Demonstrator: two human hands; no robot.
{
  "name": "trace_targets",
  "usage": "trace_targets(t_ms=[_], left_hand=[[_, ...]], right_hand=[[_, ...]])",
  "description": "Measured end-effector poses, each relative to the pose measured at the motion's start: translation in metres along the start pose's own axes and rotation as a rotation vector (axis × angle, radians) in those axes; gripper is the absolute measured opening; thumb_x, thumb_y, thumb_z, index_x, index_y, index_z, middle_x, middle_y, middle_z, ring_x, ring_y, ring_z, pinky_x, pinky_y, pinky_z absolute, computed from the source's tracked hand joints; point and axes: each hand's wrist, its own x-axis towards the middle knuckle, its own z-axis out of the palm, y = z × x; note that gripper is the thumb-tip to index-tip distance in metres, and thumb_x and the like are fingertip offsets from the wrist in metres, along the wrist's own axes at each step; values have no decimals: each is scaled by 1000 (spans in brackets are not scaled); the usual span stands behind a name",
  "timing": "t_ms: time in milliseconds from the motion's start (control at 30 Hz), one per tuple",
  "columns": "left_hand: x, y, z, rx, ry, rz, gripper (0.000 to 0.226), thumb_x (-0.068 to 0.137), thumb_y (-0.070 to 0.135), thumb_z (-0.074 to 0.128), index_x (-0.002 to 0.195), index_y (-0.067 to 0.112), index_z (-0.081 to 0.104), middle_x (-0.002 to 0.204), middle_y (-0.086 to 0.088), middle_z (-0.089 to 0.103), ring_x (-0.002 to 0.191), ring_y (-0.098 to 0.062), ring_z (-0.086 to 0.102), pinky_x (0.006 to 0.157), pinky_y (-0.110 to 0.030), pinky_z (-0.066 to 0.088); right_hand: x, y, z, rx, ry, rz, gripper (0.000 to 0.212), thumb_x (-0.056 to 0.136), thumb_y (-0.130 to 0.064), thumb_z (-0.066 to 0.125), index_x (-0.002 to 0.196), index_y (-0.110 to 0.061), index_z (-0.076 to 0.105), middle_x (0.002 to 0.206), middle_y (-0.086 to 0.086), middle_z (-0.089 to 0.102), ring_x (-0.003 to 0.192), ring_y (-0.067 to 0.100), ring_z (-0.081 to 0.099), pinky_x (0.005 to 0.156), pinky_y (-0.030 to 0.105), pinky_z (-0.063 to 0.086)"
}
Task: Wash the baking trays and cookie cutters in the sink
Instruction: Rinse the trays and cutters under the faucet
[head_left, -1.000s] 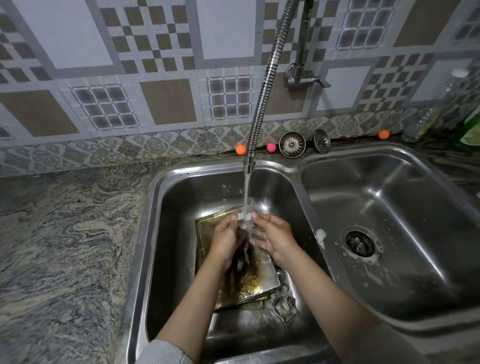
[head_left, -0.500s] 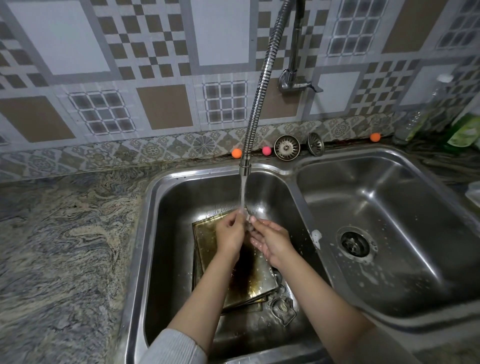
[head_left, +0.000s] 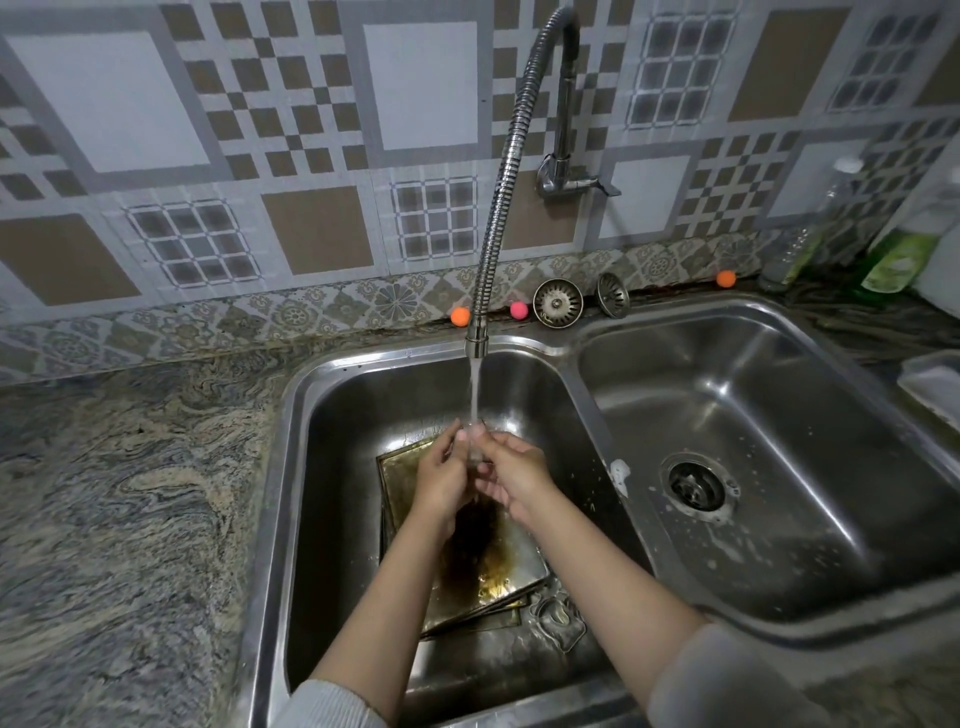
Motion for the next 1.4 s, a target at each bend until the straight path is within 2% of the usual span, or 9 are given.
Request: trace_targets(t_ms=[200, 367, 467, 633, 767, 933, 1100, 1233, 1400], left_hand=[[-10, -1, 4, 142, -97, 10, 29, 101, 37, 38, 93, 30, 65, 103, -4, 68, 101, -23, 62, 91, -39, 49], [-7, -12, 2, 307, 23, 19, 44, 102, 37, 39, 121, 3, 59, 102, -14, 66, 94, -30, 62, 79, -36, 48], [-6, -20, -1, 333, 74, 18, 40, 102, 34, 39, 119, 5, 60, 103, -9, 65, 97, -27, 61, 88, -38, 48], [-3, -31, 4, 336, 188, -2, 43, 101, 34, 41, 130, 4, 54, 125, -12, 59, 116, -30, 55, 103, -41, 41], [-7, -35, 17, 265, 250, 10, 35, 103, 29, 40, 123, 6, 56, 82, -2, 58, 70, -16, 53, 63, -27, 42], [-6, -38, 23, 144, 318, -38, 35, 102, 33, 40, 117, 8, 59, 72, -5, 53, 56, -19, 46, 51, -29, 36], [-5, -39, 28, 56, 340, -32, 27, 103, 32, 39, 104, 13, 58, 73, -2, 52, 62, -15, 49, 56, -30, 39], [-3, -42, 35, -1, 363, -36, 30, 104, 31, 35, 117, 14, 56, 90, -1, 60, 78, -13, 56, 67, -26, 45], [-2, -45, 41, 1, 360, -66, 27, 103, 32, 37, 95, 20, 60, 86, -3, 61, 73, -15, 54, 60, -28, 38]], right_hand=[[-18, -26, -31, -227, -27, -110, 15, 81, -11, 73, 95, -11, 66, 92, 6, 70, 81, 14, 64, 73, 26, 54], [-33, -75, -113, -513, 78, -365, 18, 72, 5, 77, 78, -8, 65, 65, 5, 62, 51, 2, 58, 59, 16, 48], [-38, -95, -187, -785, 168, -301, 18, 69, 3, 79, 76, -6, 66, 60, 2, 59, 44, -4, 54, 52, 9, 44], [-12, -76, -276, -1410, 122, -20, 27, 63, -5, 81, 54, -23, 63, 65, 1, 66, 66, 14, 62, 63, 22, 48], [17, -43, -291, -1604, -31, 75, 19, 59, -15, 82, 57, -19, 63, 71, 0, 70, 78, 17, 68, 60, 23, 51], [42, -38, -293, -1528, -24, 33, 34, 62, -34, 87, 76, -15, 62, 83, 4, 68, 87, 20, 64, 68, 26, 43], [78, -44, -306, -1229, 317, -77, 17, 70, -21, 83, 74, -22, 66, 96, 5, 71, 91, 23, 65, 81, 27, 48], [91, -33, -306, -1181, 347, -65, 14, 72, -12, 81, 82, -14, 71, 98, 7, 71, 93, 24, 64, 80, 23, 44], [95, -22, -308, -1106, 390, -104, 11, 80, -2, 70, 89, -6, 74, 101, 11, 71, 98, 28, 63, 82, 23, 43]])
